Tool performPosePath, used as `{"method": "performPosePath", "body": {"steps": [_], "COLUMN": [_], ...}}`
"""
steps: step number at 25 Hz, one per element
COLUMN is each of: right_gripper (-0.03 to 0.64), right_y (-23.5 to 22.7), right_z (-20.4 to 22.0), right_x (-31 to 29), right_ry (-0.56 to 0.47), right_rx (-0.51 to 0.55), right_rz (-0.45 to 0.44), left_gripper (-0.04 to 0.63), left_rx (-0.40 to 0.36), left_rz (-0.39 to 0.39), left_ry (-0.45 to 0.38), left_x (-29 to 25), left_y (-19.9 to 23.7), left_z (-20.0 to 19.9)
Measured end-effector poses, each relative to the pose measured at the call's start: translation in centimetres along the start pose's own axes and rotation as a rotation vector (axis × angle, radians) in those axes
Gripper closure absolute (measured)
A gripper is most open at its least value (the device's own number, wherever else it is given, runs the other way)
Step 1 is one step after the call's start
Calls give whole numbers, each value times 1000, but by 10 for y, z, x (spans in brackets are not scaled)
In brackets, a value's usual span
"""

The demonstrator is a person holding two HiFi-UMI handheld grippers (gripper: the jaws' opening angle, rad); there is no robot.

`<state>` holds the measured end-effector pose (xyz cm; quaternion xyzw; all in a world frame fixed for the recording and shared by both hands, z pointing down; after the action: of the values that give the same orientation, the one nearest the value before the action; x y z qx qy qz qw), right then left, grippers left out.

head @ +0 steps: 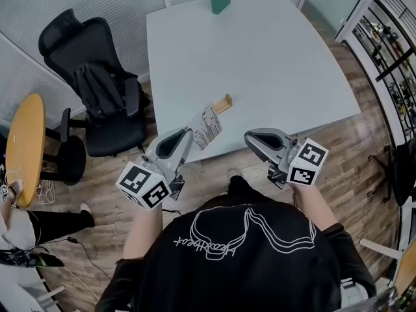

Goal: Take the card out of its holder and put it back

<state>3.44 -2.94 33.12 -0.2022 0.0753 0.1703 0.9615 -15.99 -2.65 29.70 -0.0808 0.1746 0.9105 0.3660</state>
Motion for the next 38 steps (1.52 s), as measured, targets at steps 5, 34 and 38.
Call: {"method": "performPosePath", "body": {"steps": [5, 34, 38], "right_gripper": [609, 609, 609], "right_y": [-5, -120, -124], "right_z": [7, -15, -10], "right_x": [1, -14, -15], "right_ry": [0, 46, 51], "right_rx": [-4, -144, -164], "right_rz": [0, -16, -17], "left_gripper": [571, 571, 571], "left_rx": [-33, -122, -115], "left_rz": [7, 97, 108], "left_ry": [-21, 47, 62], "left_x": [-2, -125, -134], "left_y": [3, 104, 111], "left_z": [-9, -46, -32]}}
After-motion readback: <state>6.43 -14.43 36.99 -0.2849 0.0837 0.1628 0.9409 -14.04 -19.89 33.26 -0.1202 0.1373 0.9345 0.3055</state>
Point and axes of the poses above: the fingertips, and each gripper's own axes: x backward along the fingers, y to its left, z out of its underside, the point moved 4 cm from there along x, backward along the fingers, and after that the axes turned 12 degrees about y, right-handed, at the moved point
